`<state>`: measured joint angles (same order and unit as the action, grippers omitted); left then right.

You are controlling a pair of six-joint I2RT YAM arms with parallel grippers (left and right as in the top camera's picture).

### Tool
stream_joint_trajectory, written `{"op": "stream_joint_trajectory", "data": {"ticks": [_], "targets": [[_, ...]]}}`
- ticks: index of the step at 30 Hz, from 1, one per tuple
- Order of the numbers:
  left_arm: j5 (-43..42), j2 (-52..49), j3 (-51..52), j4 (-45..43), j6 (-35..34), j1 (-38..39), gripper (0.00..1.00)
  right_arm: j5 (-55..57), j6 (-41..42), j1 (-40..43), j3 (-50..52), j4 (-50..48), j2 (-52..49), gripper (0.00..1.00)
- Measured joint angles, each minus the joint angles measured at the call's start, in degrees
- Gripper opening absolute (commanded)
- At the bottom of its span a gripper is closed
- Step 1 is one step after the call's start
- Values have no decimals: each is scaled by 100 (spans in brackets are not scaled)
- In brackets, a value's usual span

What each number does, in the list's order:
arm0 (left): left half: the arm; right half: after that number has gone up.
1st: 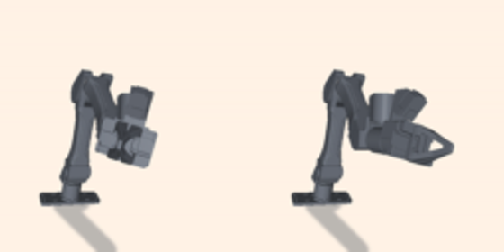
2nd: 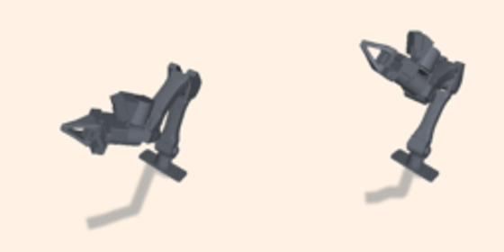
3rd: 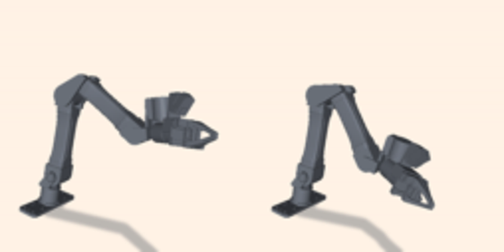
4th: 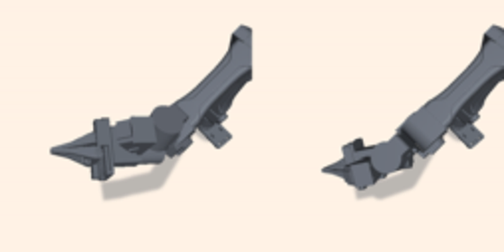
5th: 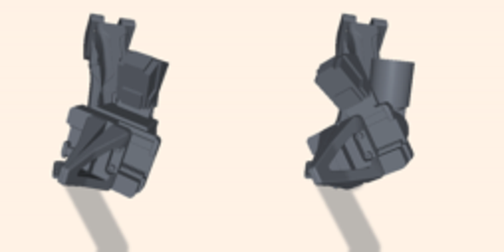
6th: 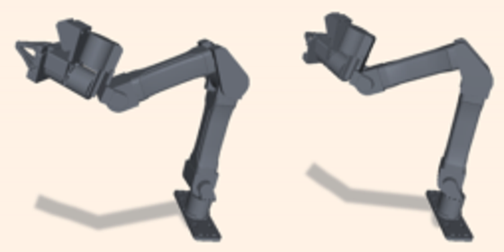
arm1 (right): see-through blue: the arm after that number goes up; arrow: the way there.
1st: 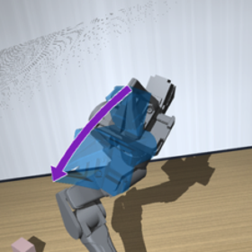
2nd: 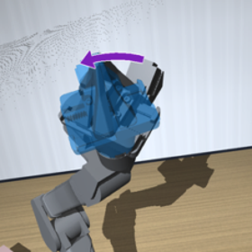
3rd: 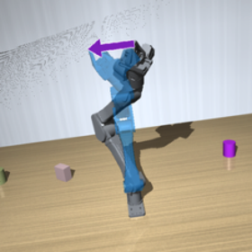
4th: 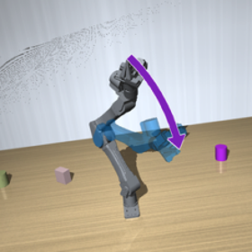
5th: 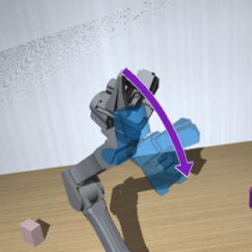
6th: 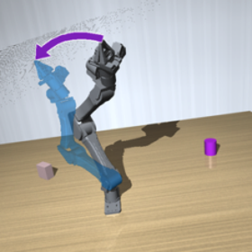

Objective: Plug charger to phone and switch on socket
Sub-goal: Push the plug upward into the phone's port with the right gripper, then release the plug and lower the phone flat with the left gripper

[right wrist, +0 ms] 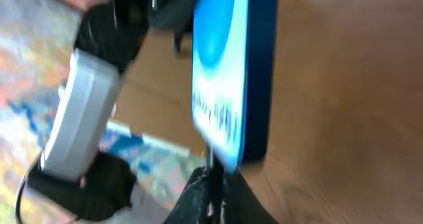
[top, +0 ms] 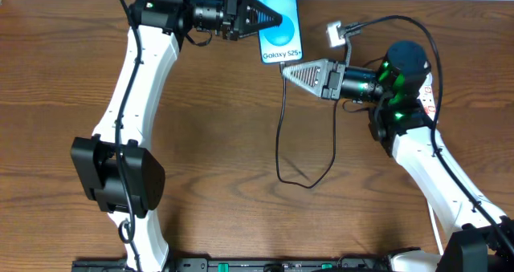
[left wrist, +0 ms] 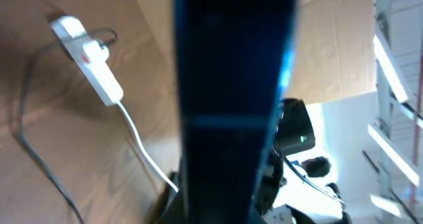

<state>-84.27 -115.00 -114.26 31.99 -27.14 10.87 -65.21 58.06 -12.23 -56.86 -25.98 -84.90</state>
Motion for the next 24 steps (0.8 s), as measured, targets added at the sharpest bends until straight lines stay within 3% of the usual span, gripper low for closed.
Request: {"op": "stream_joint_trajectory", "data": {"ticks": [1, 2, 6, 16, 24], "targets": [[-20, 2, 0, 11, 0, 48, 7, 85, 22, 22, -4, -26, 4, 44], [-52, 0, 0, 26, -4, 96, 7, 162, 31, 57, -7, -37, 7, 63], [-28, 0, 0, 35, -2, 243, 7, 343, 37, 116, -9, -20, 7, 99], [929, 0, 4, 544, 59, 225, 7, 339, 61, 125, -13, 339, 7, 99], [2033, -15, 310, 2013, 868, 227, 7, 866, -785, 393, -44, 3080, 17, 99]]}}
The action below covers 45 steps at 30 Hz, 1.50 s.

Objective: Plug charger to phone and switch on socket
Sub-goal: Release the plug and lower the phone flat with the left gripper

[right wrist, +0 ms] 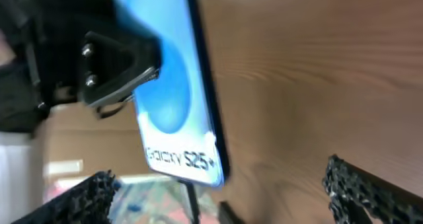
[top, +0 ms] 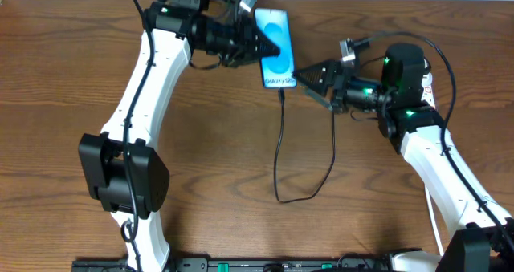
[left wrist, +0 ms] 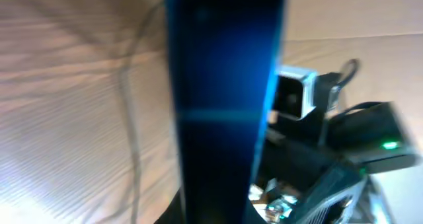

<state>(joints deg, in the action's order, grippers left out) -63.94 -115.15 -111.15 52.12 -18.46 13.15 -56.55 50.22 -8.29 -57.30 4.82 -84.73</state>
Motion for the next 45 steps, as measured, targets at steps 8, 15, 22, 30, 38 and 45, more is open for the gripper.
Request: {"op": "stream_joint_trajectory", "data": {"ticks": [8, 15, 22, 30, 38, 45], "targets": [[981, -22, 1069, 109, 678, 157, 7, 1368, -966, 236, 4, 1987, 2, 99], [1550, -72, 2197, -857, 726, 557, 7, 2791, -1294, 358, 2, 2769, 2, 99], [1685, -251, 2564, -1663, 439, 813, 7, 3598, -1641, 358, 2, 3362, 4, 99], [1742, -868, 2579, -2009, 15, 1001, 7, 3696, -1659, 358, 2, 3397, 4, 99], [1746, -927, 2601, -1941, -144, 999, 12, 3696, -1661, 358, 2, 3397, 4, 99], [1768, -927, 2601, -1939, -212, 1001, 17, 3696, -1659, 356, 2, 3412, 4, 99]]}}
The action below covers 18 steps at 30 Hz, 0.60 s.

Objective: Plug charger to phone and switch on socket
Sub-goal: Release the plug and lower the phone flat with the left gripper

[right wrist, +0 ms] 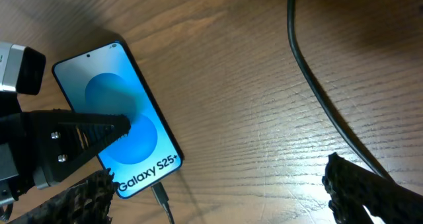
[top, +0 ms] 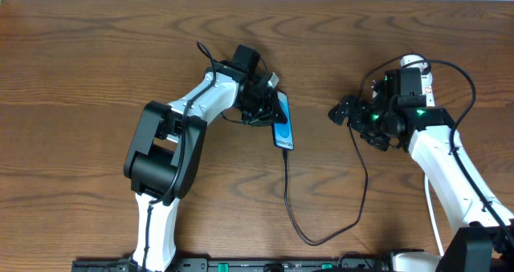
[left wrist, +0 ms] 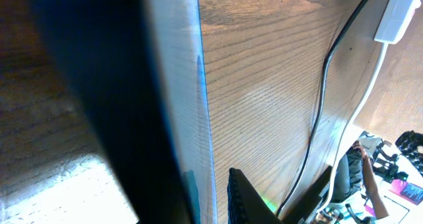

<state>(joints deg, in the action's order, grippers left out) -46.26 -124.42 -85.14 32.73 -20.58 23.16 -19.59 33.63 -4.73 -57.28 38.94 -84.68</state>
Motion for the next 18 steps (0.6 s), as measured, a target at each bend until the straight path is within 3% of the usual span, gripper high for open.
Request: {"op": "stream_joint_trajectory", "data": {"ticks": [7, 18], "targets": [[7, 0, 0, 0, -28, 0, 32, 0, -2, 0, 0, 24, 0, 99], [221, 0, 0, 136, -37, 0, 41, 13, -2, 0, 0, 55, 0, 99]]}}
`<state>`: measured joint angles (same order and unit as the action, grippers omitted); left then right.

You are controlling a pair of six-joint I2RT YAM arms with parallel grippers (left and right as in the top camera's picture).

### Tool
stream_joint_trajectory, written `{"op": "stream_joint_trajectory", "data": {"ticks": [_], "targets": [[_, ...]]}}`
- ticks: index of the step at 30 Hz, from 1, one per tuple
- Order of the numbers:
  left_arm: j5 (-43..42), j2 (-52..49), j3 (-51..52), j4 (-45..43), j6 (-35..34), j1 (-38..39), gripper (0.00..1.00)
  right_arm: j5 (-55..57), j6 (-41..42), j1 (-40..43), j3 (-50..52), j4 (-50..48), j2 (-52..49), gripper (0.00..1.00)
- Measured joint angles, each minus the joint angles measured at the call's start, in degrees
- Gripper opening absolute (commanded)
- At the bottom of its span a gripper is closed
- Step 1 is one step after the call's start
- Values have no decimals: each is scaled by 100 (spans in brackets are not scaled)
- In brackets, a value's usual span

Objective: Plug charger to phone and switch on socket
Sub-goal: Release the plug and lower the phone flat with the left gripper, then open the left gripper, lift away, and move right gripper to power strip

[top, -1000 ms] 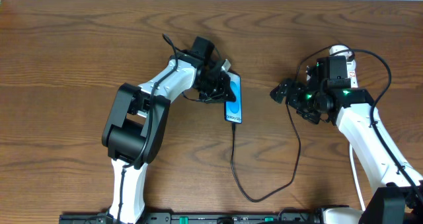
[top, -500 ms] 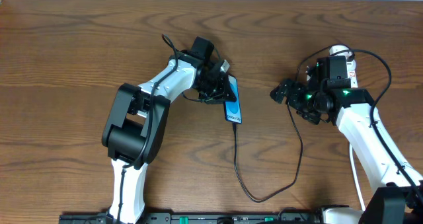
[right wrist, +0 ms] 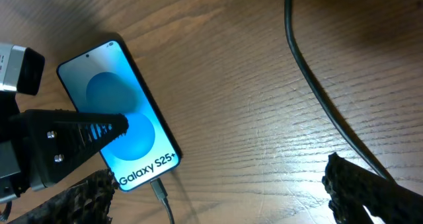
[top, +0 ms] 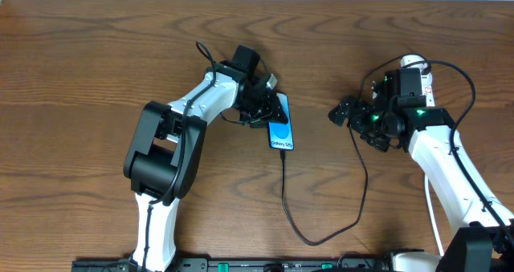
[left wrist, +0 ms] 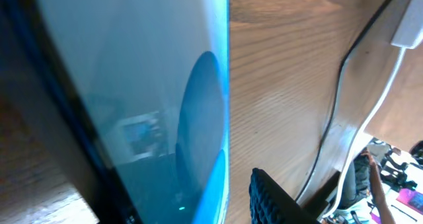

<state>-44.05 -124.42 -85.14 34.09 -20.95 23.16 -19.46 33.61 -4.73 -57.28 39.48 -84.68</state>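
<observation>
The phone [top: 279, 132] lies screen up on the wooden table [top: 96, 79], reading "Galaxy S25+" in the right wrist view [right wrist: 119, 135]. The black charger cable [top: 284, 192] is plugged into its near end by the plug [right wrist: 158, 191]. My left gripper [top: 269, 111] stands open around the phone's far half. One finger [left wrist: 281, 199] is off the phone's edge [left wrist: 221, 118], with bare wood between them. My right gripper [top: 341, 111] is open to the phone's right, nothing between its fingers [right wrist: 357, 191]. The white socket strip [top: 416, 63] is mostly hidden behind the right arm.
The cable loops toward the table's front edge, then runs up past the right gripper [right wrist: 317, 98] to the strip. A white strip end and lead show at the left wrist view's edge [left wrist: 410, 26]. Both arm bases stand at the front.
The phone was tilted on its edge in my left gripper. Now it lies flatter, its screen facing up, and the left finger stands away from it. My right arm has not moved.
First my left gripper held the phone up at the table's far edge, with my right gripper shut on the plug at its lower end. Then the plug sat in the phone and my right gripper was open. The phone was later low mid-table, and now lies released.
</observation>
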Motion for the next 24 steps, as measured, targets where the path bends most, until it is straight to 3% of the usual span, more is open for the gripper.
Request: {"op": "stream_joint_trajectory", "data": {"ticks": [7, 13, 24], "targets": [[481, 2, 0, 243, 2, 0, 43, 190, 0, 2, 0, 111, 0, 99], [619, 37, -31, 345, 4, 4, 63, 417, -4, 0, 0, 212, 0, 99], [1606, 221, -149, 730, 17, 0, 80, 844, -140, 2, 0, 407, 0, 99]]}}
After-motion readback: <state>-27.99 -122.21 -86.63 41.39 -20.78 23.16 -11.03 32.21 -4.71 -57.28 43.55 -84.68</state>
